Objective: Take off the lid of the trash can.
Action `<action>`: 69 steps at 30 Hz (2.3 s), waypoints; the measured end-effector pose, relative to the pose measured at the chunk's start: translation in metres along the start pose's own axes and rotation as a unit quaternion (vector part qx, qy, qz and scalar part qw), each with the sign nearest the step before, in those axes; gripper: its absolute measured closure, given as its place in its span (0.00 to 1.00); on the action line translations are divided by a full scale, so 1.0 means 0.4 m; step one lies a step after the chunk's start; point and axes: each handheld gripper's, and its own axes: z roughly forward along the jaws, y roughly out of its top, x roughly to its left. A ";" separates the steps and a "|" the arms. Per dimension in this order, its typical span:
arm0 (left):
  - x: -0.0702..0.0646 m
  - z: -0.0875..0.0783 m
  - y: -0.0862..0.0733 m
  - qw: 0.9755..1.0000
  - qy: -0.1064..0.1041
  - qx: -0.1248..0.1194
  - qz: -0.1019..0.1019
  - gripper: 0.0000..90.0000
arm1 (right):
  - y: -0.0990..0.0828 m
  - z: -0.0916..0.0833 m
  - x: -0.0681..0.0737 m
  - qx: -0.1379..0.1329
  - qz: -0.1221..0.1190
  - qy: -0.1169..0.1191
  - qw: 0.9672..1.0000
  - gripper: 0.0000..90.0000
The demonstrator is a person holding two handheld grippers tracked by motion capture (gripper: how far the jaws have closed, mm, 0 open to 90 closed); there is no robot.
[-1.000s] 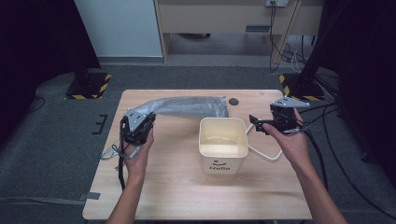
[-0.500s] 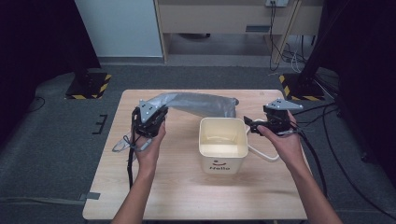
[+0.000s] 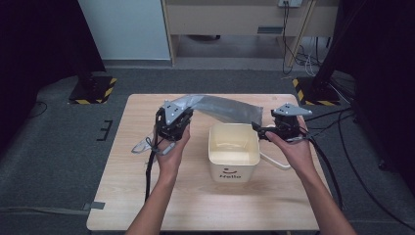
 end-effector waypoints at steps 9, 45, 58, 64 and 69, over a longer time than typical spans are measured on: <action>-0.047 0.008 0.038 1.000 -0.029 -0.007 0.008 1.00 | -0.004 0.025 0.022 -0.020 -0.020 0.002 1.000 0.20; -0.099 -0.046 0.096 0.997 -0.063 -0.028 0.033 1.00 | 0.008 0.055 0.049 -0.052 -0.077 -0.008 0.996 0.84; -0.072 -0.084 0.070 0.997 -0.053 -0.035 0.036 1.00 | 0.042 -0.005 0.060 -0.063 -0.074 0.040 0.994 0.98; -0.043 -0.110 0.055 0.998 -0.049 -0.036 0.028 1.00 | 0.073 -0.020 0.084 -0.059 -0.083 0.058 0.993 0.99; -0.021 -0.139 0.047 0.998 -0.044 -0.044 0.025 1.00 | 0.096 -0.017 0.116 -0.049 -0.092 0.080 0.991 0.98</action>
